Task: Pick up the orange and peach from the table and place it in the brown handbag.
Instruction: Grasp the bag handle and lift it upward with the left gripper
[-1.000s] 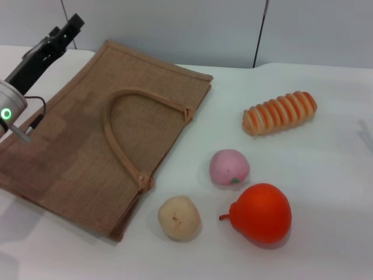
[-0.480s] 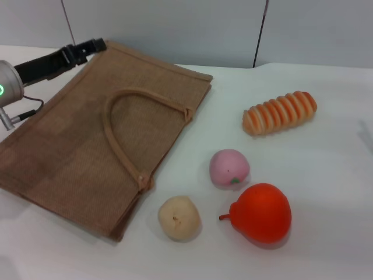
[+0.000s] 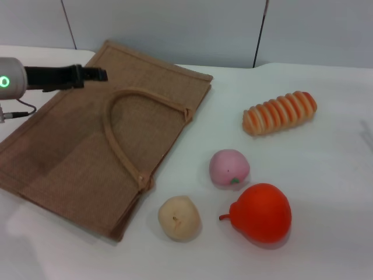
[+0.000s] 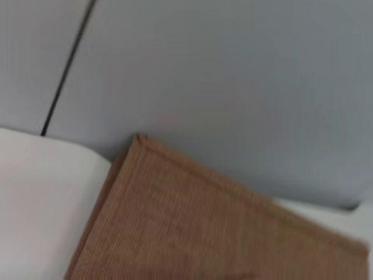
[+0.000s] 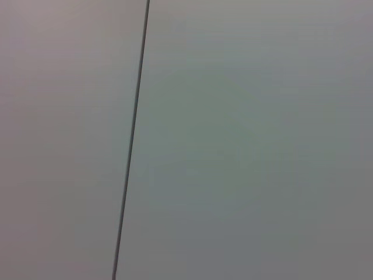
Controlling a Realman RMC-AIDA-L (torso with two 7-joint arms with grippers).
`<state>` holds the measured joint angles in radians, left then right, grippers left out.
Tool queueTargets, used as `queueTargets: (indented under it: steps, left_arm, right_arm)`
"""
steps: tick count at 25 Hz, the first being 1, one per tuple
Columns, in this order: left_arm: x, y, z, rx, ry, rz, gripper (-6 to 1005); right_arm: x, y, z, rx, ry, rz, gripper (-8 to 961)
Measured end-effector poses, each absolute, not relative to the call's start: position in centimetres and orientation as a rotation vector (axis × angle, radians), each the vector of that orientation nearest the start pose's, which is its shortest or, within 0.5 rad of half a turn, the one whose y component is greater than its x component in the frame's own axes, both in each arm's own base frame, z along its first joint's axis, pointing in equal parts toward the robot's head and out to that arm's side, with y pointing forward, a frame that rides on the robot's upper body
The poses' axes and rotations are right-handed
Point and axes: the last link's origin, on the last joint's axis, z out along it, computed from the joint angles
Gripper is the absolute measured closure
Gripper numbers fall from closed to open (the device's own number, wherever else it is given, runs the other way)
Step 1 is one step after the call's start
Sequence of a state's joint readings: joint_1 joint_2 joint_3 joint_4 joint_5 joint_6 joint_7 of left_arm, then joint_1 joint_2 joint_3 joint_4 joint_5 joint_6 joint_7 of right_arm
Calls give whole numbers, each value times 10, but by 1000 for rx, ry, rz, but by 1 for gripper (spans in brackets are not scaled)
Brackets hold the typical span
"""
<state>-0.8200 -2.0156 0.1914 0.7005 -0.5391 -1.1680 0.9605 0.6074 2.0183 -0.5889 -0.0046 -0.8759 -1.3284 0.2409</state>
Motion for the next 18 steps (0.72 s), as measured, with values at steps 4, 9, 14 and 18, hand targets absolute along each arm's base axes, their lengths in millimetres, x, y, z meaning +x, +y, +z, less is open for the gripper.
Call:
queueTargets:
  steps: [4, 9, 14, 18]
  left_arm:
    - [-287, 438, 72, -1966, -1448, -284, 261]
    - [-285, 446, 68, -1941, -1408, -132, 265]
    - [-278, 453, 58, -1978, -1328, -118, 266]
    - [-274, 456, 47, -2013, -1281, -128, 265]
  right_arm:
    - [297, 376, 38, -1614, 290, 806, 96]
    - [297, 376, 39, -1611, 288, 806, 97]
    - [297, 377, 39, -1609, 289, 806, 97]
    - [296, 377, 39, -1611, 288, 807, 97]
